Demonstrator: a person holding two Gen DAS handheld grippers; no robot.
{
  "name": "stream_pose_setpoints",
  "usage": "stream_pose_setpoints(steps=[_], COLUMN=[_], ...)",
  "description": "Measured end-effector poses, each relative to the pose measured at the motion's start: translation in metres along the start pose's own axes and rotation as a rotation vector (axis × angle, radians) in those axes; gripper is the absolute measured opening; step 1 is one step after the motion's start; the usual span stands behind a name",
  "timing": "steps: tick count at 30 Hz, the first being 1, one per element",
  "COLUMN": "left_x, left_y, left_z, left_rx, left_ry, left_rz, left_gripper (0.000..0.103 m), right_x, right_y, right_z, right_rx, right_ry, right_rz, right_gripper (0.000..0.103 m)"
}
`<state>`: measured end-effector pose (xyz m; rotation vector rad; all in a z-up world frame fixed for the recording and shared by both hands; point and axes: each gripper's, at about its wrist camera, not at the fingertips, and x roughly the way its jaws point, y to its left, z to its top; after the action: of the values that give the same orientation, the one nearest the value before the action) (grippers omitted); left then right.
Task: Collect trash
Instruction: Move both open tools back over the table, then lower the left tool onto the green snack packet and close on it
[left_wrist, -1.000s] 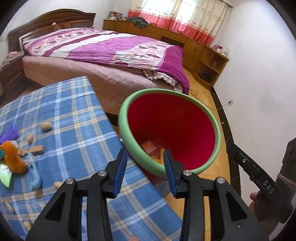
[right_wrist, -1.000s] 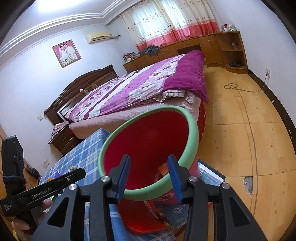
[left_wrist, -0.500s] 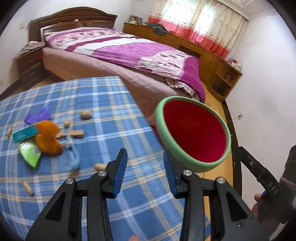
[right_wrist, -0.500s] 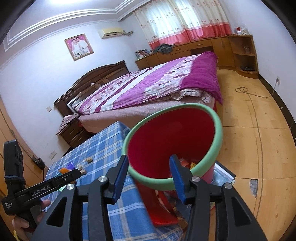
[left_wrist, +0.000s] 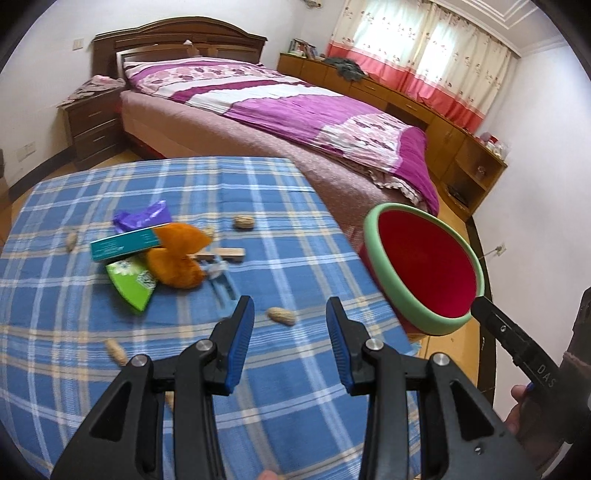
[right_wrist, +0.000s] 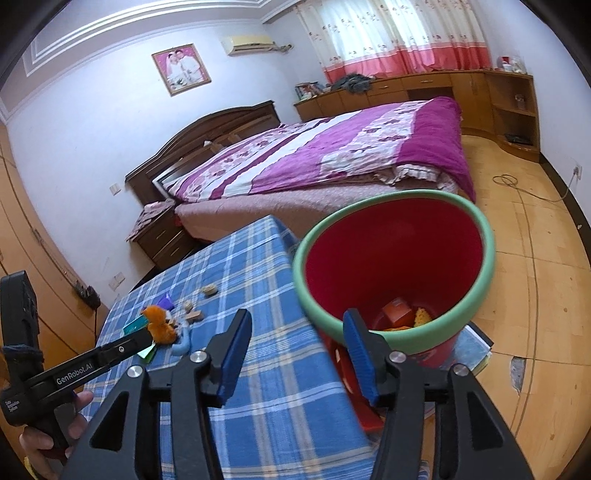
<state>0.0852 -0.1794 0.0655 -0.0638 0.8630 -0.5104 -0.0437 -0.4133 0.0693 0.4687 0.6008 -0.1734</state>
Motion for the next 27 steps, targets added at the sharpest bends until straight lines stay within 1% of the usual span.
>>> stream_pose_setpoints(steps=[13, 20, 27], left_x=[-0.012, -0.010, -0.001], left_y=[0.061, 0.088, 0.111], left_z=[-0.005, -0.006, -0.004], left_rx=[-0.105, -0.144, -0.180], left_ry=[-0.007, -0.002, 0.014], left_rz=[0.059, 0.090, 0.115], left_gripper=[0.040, 0.040, 0.040], right_x=[0.016, 0.028, 0.041], right_y=[0.047, 0.057, 0.068], right_z=[-0.008, -0.008, -0.008], right_rx=[-0.075, -0.085, -0.093], right_ry=[0.045, 0.067, 0.085], right_rz=[0.032, 0.029, 0.026], right_gripper=[0.058, 0.059, 0.060])
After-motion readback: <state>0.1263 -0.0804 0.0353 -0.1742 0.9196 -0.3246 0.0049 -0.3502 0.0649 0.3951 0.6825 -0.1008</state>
